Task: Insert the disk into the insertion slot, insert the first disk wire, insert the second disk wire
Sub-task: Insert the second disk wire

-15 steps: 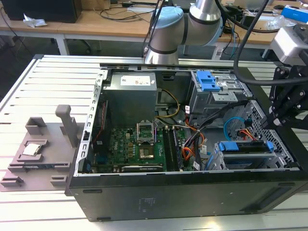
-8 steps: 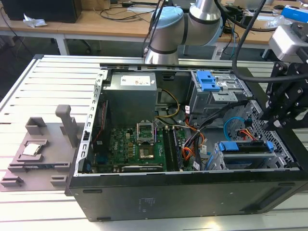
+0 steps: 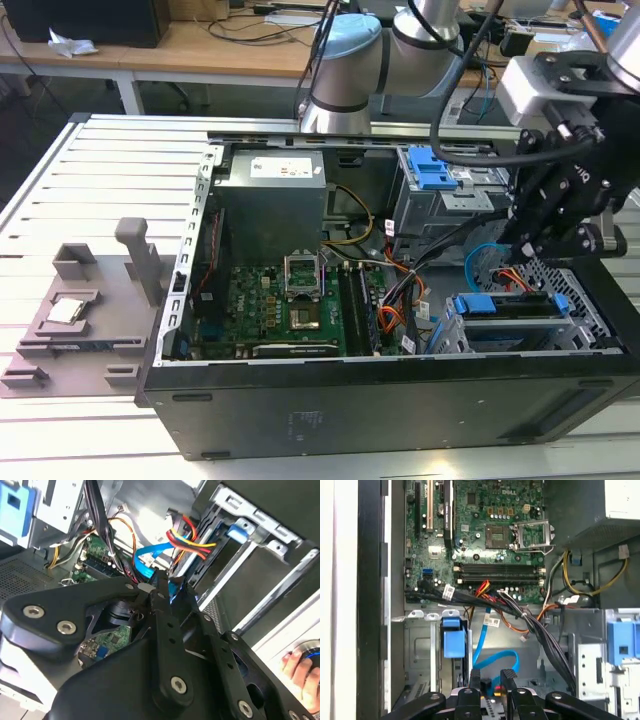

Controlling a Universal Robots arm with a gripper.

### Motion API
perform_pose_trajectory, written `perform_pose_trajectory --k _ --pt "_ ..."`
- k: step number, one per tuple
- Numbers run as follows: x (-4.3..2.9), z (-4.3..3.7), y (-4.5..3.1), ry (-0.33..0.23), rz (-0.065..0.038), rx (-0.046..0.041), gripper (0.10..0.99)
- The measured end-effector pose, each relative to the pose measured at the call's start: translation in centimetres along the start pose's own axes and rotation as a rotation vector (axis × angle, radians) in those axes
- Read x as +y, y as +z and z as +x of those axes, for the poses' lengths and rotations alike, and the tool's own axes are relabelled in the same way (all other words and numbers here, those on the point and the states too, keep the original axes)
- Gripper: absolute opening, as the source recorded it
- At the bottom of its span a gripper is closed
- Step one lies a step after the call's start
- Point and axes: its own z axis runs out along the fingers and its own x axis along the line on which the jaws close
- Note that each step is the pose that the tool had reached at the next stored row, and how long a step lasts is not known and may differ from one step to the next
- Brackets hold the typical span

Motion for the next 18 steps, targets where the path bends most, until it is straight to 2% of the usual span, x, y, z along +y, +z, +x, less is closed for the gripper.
perform_pose_trajectory --k 4,5,7,11,14,16,18 --pt "0.0 0.01 0.08 -0.006 -0.001 0.0054 0.302" --pt "0.0 0.01 0.07 -0.006 -0.001 0.0068 0.286" --pt "0.0 0.01 0.08 -0.005 -0.001 0.0091 0.165" --pt "0.0 0.09 0.08 -0.005 -0.001 0.0117 0.165" --pt "0.01 1.09 0.15 -0.005 -0.001 0.0117 0.165" --pt "-0.04 1.8 0.64 -0.005 -0.001 0.0115 0.165" --pt "-0.27 2.17 1.2 -0.005 -0.001 0.0118 0.165"
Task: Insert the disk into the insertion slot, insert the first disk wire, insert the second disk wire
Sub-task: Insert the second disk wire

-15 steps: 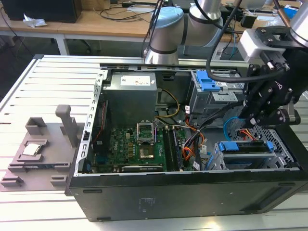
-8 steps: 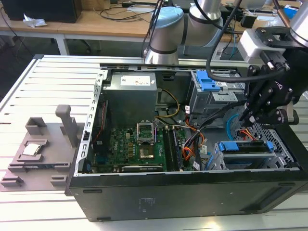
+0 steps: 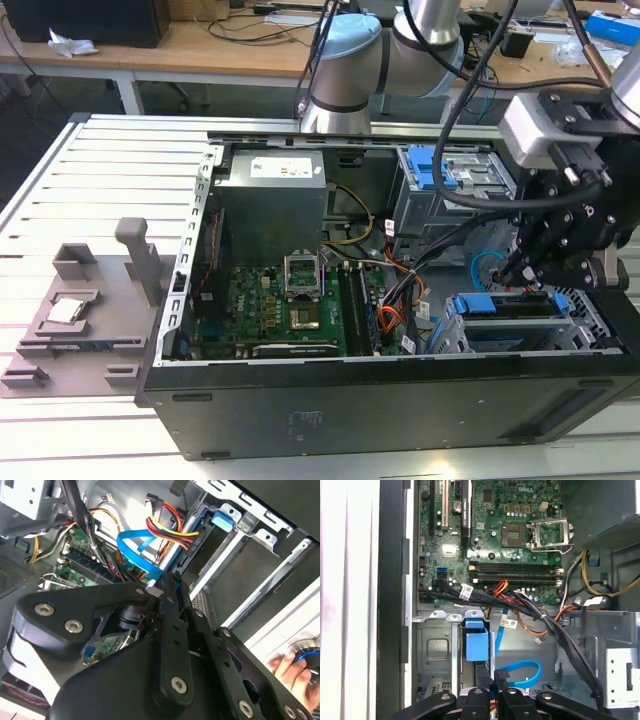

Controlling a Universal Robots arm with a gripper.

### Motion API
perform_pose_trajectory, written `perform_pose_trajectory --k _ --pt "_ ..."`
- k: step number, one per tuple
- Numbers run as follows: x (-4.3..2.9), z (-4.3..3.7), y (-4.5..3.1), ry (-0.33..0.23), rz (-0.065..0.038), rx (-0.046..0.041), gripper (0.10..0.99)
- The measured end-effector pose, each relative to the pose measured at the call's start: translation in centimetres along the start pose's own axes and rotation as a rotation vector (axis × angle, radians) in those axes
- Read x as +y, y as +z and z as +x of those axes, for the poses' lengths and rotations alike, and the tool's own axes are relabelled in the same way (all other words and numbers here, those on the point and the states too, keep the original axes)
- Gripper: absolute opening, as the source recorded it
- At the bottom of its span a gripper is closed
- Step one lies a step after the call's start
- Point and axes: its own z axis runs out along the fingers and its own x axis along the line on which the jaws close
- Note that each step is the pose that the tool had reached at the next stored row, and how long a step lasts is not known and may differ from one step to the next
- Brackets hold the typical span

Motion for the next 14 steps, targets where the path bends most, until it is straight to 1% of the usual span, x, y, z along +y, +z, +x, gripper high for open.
perform_pose_trajectory --k 1,2,4,8,14 --pt "-0.08 0.09 0.2 0.0 0.0 -0.0001 0.165" --pt "-0.26 0.26 0.62 0.0 0.0 0.0 0.165" --pt "-0.4 0.32 0.96 0.0 0.0 0.0 0.165" --pt "-0.84 0.35 1.23 0.0 0.0 -0.0001 0.165" --pt "-1.05 0.38 1.71 0.0 0.0 0.0002 0.165"
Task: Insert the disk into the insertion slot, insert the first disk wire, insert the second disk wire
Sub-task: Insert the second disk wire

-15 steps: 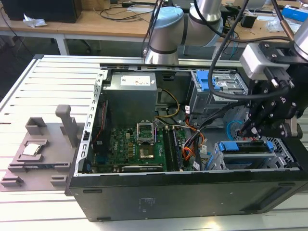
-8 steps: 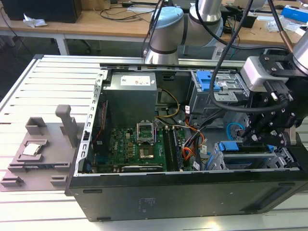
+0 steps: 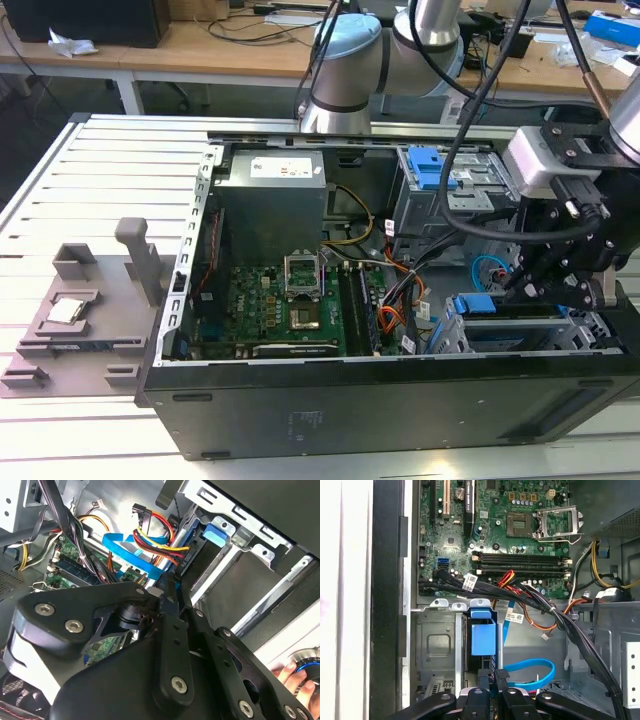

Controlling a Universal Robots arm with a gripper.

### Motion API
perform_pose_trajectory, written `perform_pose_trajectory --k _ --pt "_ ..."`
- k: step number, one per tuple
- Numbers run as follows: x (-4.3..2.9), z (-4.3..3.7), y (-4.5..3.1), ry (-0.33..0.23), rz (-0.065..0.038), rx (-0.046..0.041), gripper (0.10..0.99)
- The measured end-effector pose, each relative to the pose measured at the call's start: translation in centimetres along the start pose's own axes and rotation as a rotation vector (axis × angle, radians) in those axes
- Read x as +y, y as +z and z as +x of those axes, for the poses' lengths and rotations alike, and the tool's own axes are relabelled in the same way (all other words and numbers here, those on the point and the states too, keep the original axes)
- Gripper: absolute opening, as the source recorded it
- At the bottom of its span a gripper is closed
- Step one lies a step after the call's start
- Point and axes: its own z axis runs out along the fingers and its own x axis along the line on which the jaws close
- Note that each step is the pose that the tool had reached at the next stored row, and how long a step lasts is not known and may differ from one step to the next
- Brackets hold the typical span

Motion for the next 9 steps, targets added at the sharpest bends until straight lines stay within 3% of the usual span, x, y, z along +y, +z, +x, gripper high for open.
perform_pose_trajectory --k 9 --pt "-0.15 0.02 0.81 0.0 0.0 0.0009 0.165"
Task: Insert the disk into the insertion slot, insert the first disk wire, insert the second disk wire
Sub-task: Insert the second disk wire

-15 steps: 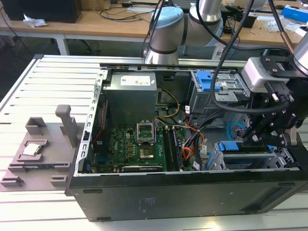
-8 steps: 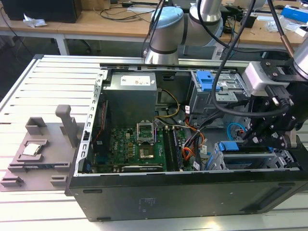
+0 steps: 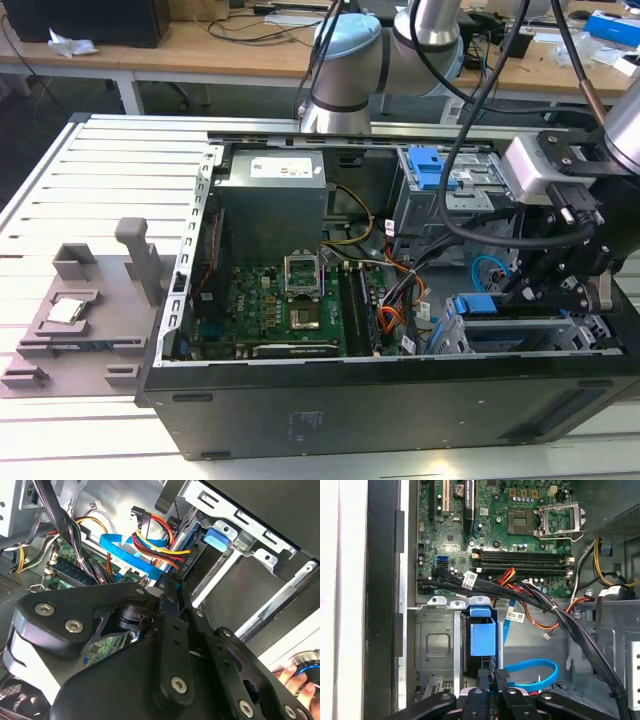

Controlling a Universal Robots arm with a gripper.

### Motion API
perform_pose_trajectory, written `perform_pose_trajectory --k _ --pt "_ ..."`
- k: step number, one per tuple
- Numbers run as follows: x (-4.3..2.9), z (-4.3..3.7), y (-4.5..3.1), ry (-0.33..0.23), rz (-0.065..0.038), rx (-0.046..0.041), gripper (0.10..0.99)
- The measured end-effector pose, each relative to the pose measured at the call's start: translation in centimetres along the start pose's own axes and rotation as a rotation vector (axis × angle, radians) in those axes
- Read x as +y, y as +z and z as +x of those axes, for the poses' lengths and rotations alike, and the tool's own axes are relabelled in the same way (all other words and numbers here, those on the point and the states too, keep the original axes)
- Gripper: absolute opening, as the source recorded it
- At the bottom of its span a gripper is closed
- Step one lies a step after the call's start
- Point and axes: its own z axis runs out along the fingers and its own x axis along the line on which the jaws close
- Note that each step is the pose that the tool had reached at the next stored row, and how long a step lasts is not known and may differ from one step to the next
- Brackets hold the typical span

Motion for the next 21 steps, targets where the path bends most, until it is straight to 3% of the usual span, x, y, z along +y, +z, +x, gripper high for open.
perform_pose_trajectory --k 3,4,5,8,10,11,14,21 --pt "0.0 0.01 0.09 0.0 0.0 -0.0018 0.176" --pt "0.0 0.0 0.06 0.0 0.0 -0.0011 0.235" --pt "0.02 -0.02 -0.26 0.0 0.0 -0.0003 0.235" --pt "0.1 -0.2 -1.86 0.0 0.0 0.0063 0.235" --pt "0.2 -0.56 -3.74 0.001 0.0 0.0217 0.22" --pt "0.26 -0.68 -4.72 0.001 0.0 0.0264 0.106" --pt "0.34 -0.82 -6.17 0.001 0.0 0.0306 0.106" --pt "0.36 -0.85 -6.39 0.001 0.0 0.031 0.106"
